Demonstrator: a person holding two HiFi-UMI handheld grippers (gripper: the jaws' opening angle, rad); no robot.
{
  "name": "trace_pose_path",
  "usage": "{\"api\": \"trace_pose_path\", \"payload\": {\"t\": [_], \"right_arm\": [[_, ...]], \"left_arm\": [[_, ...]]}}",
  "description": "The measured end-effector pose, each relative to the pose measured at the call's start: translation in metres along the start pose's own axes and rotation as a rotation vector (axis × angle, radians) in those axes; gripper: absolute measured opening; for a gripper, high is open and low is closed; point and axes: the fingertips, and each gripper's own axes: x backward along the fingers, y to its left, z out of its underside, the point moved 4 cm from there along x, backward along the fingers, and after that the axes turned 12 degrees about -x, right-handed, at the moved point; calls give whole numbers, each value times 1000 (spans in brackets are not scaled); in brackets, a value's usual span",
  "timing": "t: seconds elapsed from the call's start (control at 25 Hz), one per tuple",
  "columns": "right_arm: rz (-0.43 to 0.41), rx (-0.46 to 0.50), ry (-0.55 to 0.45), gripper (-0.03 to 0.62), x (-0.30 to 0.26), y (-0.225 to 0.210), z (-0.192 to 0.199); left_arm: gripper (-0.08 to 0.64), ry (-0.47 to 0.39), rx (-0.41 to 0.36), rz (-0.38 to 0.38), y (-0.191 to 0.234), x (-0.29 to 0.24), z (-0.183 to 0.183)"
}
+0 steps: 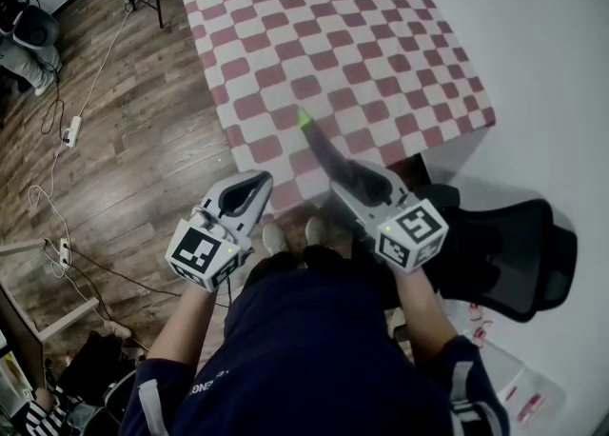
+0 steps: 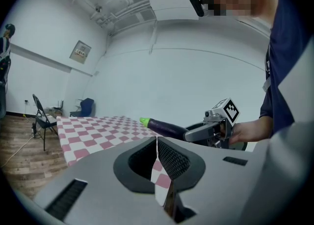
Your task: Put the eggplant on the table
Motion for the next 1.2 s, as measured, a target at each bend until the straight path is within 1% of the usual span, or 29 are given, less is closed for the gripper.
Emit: {"api": "trace_pose_path", "payload": {"t": [0.12, 0.28, 0.44, 0.56, 0.68, 0.88, 1.0, 1.12, 1.2], "right_arm": [[-2, -8, 5, 210, -8, -19, -6], [-9, -32, 20, 210, -10, -40, -11], [-17, -39, 34, 210, -14, -62, -14], [-26, -41, 41, 210, -21, -88, -18], [-28, -52, 57, 210, -30, -120, -20], [-10, -58, 83, 210, -36, -163, -17], [20, -61, 114, 210, -40, -187, -9], [40, -60, 145, 210, -50, -212, -1], [48, -63, 169, 210, -57, -225, 7]], "left_arm": [[32, 32, 18, -6, 8, -18, 1], [32, 53, 34, -6, 9, -34, 0], [32, 59, 28, -21, 9, -51, -2], [32, 95, 51, -30, 11, -74, 3], [32, 107, 40, -42, 16, -101, 7], [32, 144, 44, -51, 12, -132, 8], [32, 168, 31, -48, 8, -150, 9], [32, 196, 35, -51, 12, -168, 11], [32, 201, 39, -46, 12, -176, 13]]}}
